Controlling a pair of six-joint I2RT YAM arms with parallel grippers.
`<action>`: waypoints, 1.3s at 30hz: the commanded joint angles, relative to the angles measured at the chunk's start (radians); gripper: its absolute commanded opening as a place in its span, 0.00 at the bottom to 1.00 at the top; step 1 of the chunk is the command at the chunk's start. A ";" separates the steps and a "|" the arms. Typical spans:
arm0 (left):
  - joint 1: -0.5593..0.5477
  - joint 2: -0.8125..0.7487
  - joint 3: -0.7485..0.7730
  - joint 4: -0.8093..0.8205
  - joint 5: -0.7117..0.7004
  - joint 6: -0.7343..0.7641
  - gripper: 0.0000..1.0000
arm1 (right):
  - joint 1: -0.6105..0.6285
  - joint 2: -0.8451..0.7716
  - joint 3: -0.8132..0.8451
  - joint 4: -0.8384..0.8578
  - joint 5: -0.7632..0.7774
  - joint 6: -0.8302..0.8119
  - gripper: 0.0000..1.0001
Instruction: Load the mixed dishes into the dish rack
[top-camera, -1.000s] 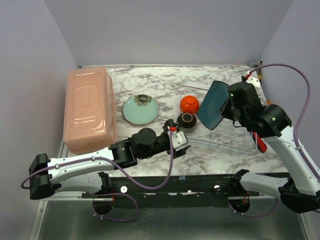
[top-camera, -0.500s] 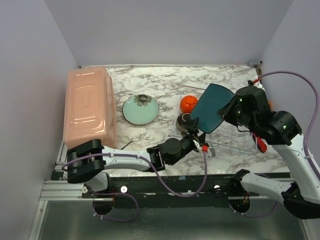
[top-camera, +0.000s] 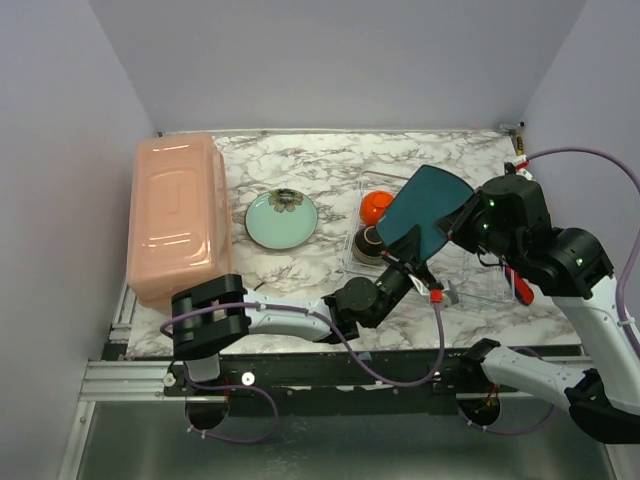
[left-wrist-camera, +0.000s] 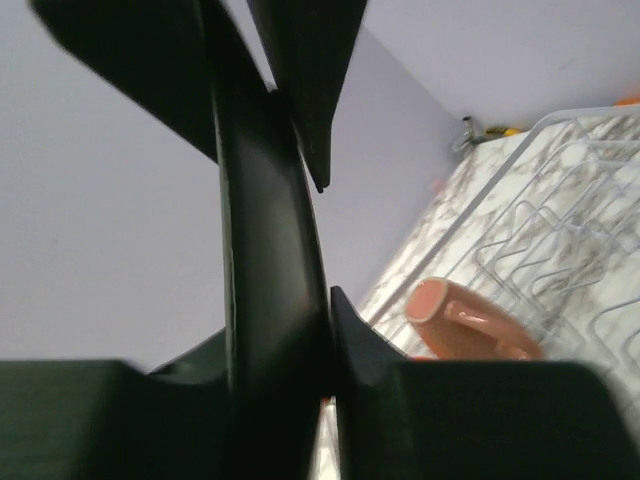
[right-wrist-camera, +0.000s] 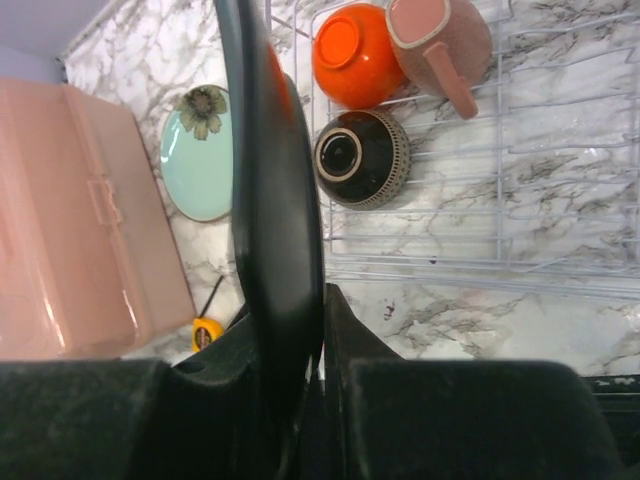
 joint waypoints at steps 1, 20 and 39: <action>-0.004 -0.017 0.022 0.079 -0.043 0.001 0.00 | -0.001 -0.040 0.018 0.071 -0.015 -0.008 0.00; 0.207 -0.399 0.039 -0.644 0.794 -0.798 0.00 | 0.000 -0.094 0.186 0.179 -0.064 -0.470 0.87; 0.406 0.100 0.705 -1.058 1.474 -0.985 0.00 | 0.000 -0.304 0.131 0.295 -0.039 -0.613 0.92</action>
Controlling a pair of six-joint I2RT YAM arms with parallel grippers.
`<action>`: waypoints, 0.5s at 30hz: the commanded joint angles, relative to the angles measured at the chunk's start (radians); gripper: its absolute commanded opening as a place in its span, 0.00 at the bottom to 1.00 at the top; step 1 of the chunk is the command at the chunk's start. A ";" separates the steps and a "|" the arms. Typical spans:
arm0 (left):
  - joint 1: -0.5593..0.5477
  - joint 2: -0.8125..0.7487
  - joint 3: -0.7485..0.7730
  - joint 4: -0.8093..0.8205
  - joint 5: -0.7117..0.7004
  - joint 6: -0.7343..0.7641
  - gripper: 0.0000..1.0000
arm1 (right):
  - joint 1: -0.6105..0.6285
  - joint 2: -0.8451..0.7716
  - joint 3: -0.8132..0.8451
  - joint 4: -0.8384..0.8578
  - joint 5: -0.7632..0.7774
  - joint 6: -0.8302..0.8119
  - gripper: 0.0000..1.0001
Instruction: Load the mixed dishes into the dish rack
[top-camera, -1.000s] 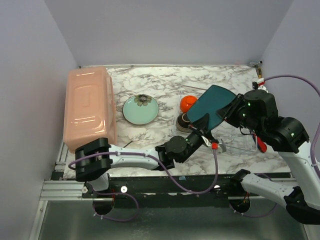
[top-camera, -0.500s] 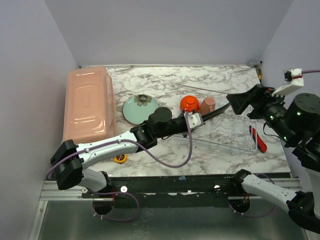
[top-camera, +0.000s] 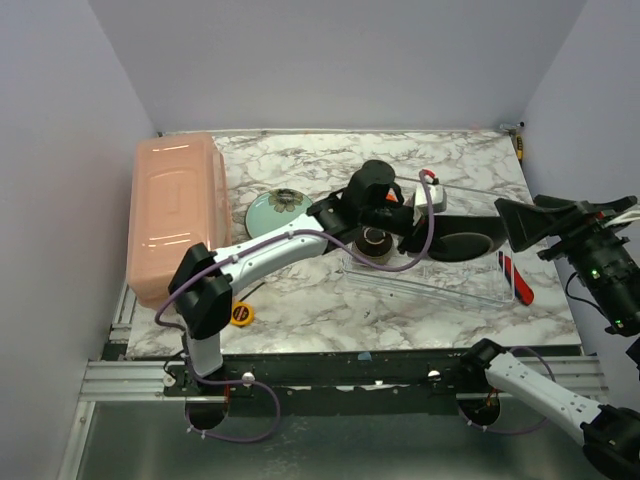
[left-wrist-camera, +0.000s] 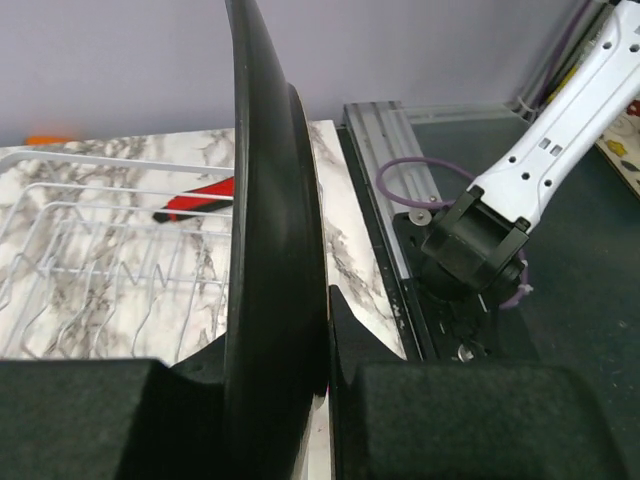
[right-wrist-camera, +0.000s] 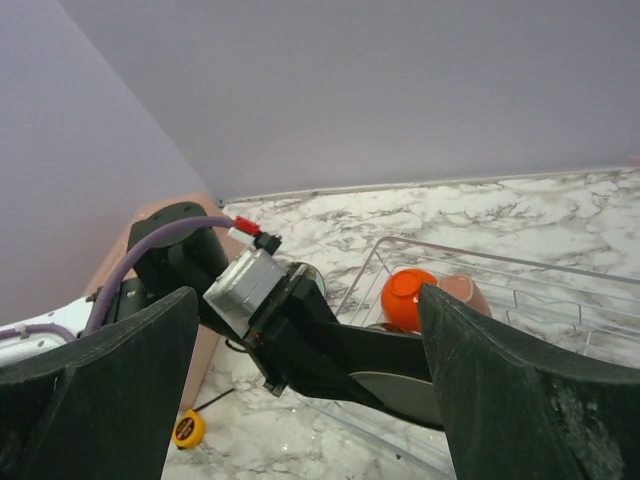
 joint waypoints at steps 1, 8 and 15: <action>0.019 0.106 0.204 -0.060 0.152 0.035 0.00 | -0.002 -0.009 -0.026 -0.011 0.009 -0.061 0.92; 0.048 0.295 0.443 -0.164 0.181 0.071 0.00 | -0.002 -0.028 -0.044 -0.012 0.033 -0.122 0.93; 0.070 0.433 0.629 -0.241 0.216 0.082 0.00 | -0.002 -0.067 -0.081 0.022 0.042 -0.159 0.93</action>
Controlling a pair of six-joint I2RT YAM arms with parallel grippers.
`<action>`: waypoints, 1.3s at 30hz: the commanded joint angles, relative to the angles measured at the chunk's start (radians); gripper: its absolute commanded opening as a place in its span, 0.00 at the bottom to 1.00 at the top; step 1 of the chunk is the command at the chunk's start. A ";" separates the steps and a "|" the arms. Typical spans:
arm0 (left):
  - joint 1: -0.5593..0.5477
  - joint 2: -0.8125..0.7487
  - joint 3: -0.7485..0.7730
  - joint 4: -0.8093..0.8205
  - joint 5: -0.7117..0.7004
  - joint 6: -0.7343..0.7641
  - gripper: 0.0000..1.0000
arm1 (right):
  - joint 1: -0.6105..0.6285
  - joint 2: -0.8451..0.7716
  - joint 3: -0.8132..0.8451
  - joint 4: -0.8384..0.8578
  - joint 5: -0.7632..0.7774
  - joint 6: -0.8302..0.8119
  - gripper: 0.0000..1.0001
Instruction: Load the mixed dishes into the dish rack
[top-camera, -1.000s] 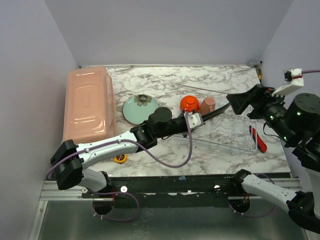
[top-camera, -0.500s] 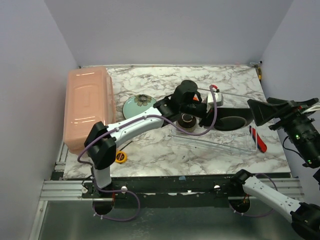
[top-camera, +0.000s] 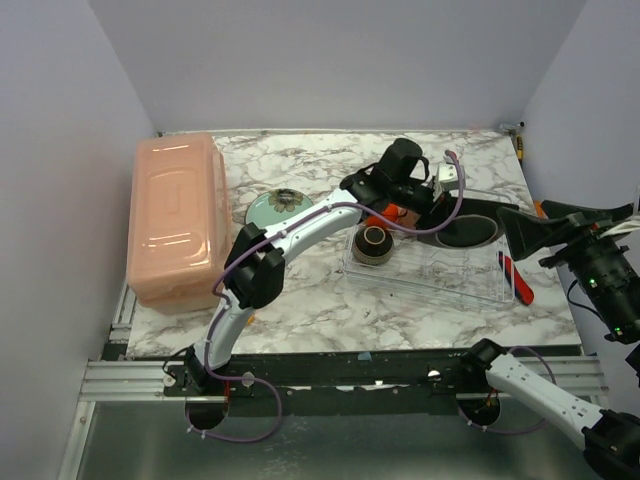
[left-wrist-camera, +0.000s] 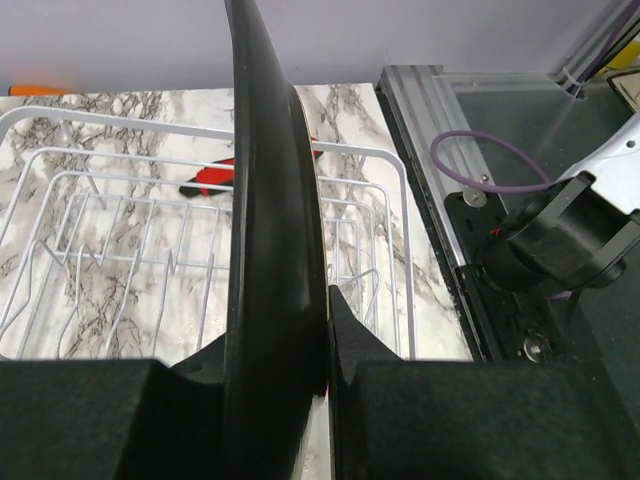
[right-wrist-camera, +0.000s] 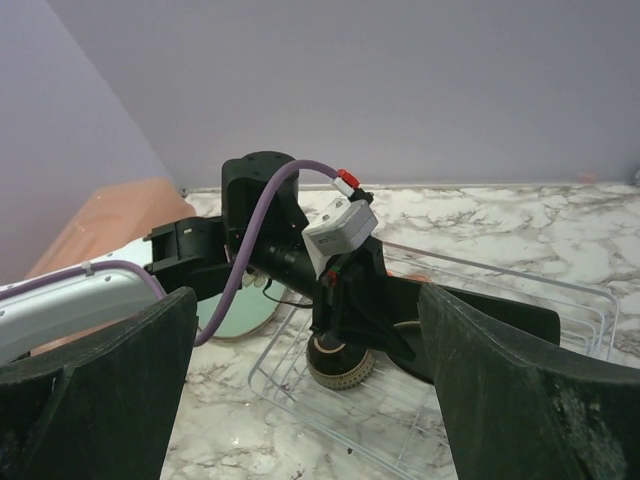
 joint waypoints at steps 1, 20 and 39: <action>0.011 0.015 0.105 0.037 0.100 0.023 0.00 | -0.002 -0.034 -0.032 0.030 0.029 -0.048 0.93; 0.015 0.146 0.154 0.146 0.064 -0.059 0.00 | -0.002 -0.065 -0.058 0.051 0.053 -0.071 0.95; 0.012 0.087 0.187 0.103 0.077 -0.013 0.00 | -0.002 -0.071 -0.096 0.071 0.057 -0.089 0.95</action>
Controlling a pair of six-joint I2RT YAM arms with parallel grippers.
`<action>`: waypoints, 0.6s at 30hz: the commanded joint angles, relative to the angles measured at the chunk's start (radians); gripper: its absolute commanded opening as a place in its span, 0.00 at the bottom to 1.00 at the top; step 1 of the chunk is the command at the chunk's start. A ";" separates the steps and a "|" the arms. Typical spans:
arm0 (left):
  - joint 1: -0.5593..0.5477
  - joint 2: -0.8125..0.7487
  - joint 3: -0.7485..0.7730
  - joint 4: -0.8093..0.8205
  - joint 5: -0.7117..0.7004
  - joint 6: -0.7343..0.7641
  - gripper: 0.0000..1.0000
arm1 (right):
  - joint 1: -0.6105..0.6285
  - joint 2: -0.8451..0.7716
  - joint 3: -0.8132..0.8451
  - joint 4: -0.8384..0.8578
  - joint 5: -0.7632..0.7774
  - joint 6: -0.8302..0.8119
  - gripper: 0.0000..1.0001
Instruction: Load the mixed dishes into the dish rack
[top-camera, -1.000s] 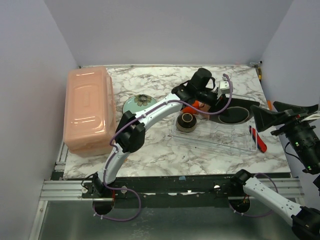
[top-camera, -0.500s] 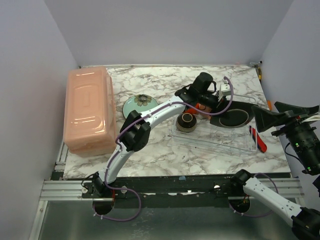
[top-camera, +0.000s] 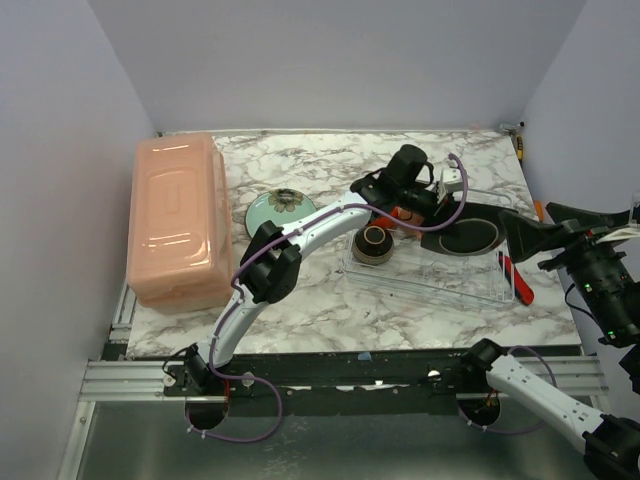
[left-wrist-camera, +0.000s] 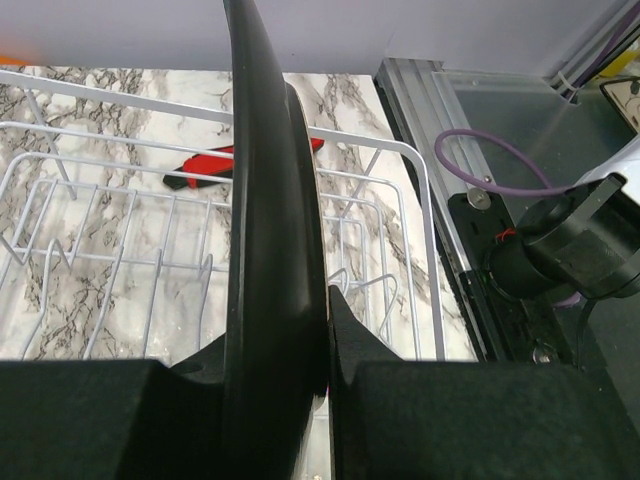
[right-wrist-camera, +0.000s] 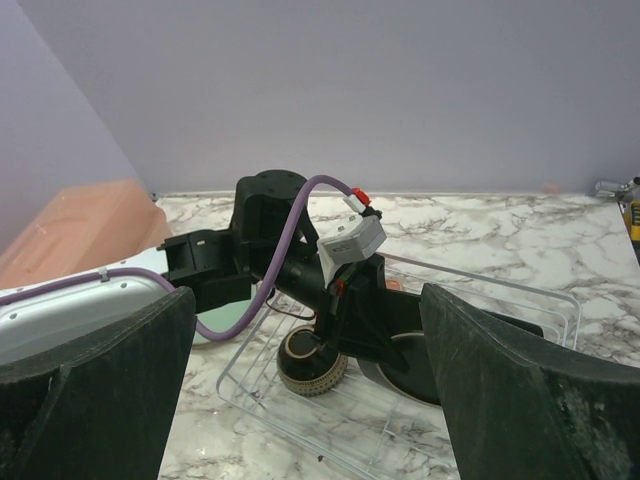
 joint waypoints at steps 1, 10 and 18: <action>-0.005 -0.081 0.075 0.065 0.033 0.063 0.00 | -0.002 -0.010 -0.018 0.027 0.017 -0.020 0.96; -0.010 -0.069 0.094 0.011 0.046 0.081 0.00 | -0.002 -0.010 -0.018 0.023 0.017 -0.018 0.96; -0.017 -0.112 0.074 0.029 0.068 0.076 0.00 | -0.002 -0.005 -0.025 0.034 0.014 -0.019 0.96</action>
